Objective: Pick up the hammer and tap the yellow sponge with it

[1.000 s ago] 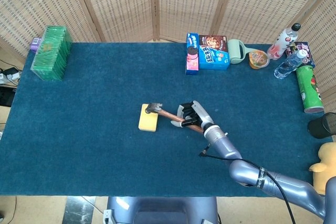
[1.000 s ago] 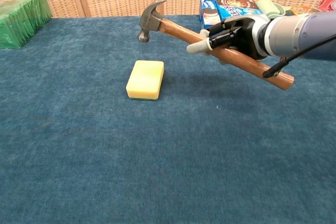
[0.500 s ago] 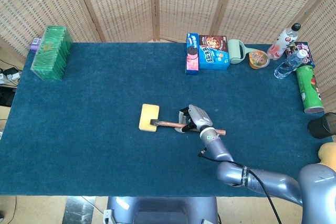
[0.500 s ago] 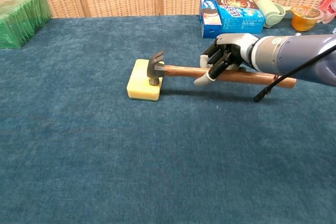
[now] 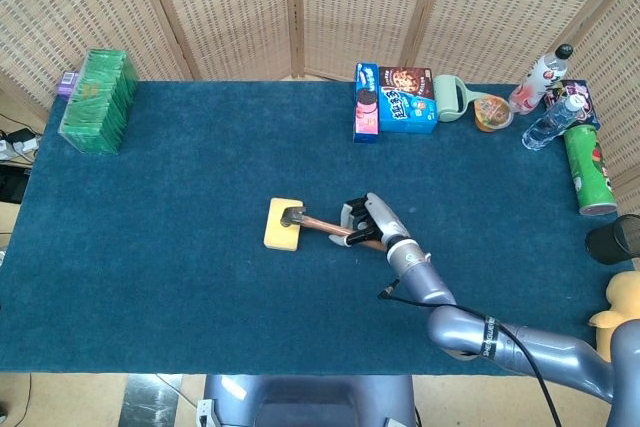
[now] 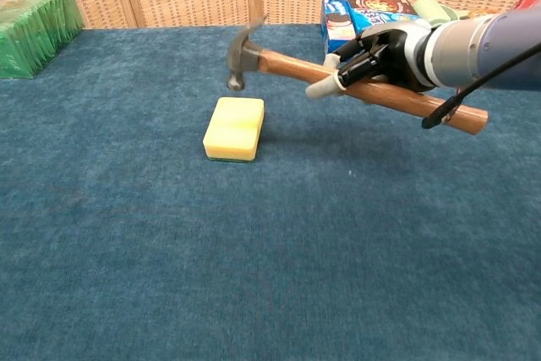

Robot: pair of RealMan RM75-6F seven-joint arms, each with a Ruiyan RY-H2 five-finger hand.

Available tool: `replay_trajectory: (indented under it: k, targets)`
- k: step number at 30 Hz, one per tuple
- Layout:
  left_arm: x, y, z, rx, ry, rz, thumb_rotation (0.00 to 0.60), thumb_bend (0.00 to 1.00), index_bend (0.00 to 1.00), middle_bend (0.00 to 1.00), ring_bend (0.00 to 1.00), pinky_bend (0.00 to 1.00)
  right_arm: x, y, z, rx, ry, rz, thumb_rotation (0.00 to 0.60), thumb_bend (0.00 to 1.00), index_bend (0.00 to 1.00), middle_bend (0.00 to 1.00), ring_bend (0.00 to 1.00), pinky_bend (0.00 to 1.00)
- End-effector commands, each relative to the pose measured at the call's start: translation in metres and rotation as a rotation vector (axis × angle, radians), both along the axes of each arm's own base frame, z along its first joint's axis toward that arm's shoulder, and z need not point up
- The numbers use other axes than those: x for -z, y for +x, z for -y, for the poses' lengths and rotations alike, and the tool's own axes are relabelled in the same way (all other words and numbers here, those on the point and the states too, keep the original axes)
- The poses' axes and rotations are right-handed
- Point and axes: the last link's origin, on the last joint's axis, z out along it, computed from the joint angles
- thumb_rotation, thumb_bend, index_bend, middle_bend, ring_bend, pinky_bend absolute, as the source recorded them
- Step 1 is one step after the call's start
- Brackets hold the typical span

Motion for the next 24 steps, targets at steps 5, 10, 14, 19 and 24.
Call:
replay_trajectory:
  k: [5, 10, 14, 19, 24]
  targets:
    - [0.000, 0.000, 0.001, -0.007, -0.001, -0.003, 0.600, 0.22, 0.42, 0.33, 0.23, 0.16, 0.002, 0.000, -0.002, 0.003, 0.053, 0.071, 0.600, 0.25, 0.85, 1.00, 1.00, 1.00]
    - [-0.002, -0.001, 0.001, -0.014, 0.003, -0.006, 0.600, 0.22, 0.42, 0.33, 0.23, 0.16, 0.019, -0.001, 0.002, -0.016, 0.043, 0.004, 0.600, 0.26, 0.85, 1.00, 1.00, 1.00]
    - [-0.003, -0.004, 0.002, -0.023, 0.006, -0.008, 0.600, 0.22, 0.42, 0.33, 0.23, 0.16, 0.032, -0.005, 0.003, -0.053, 0.022, -0.118, 0.600, 0.26, 0.85, 1.00, 1.00, 1.00]
    - [-0.003, -0.005, 0.003, -0.026, 0.006, -0.007, 0.600, 0.22, 0.42, 0.33, 0.23, 0.16, 0.046, -0.009, 0.004, -0.118, -0.017, -0.335, 0.600, 0.27, 0.85, 1.00, 1.00, 1.00]
    - [-0.004, -0.006, 0.003, -0.024, 0.010, -0.007, 0.600, 0.22, 0.42, 0.33, 0.23, 0.16, 0.041, -0.003, 0.003, -0.134, -0.102, -0.437, 0.600, 0.28, 0.85, 1.00, 1.00, 1.00]
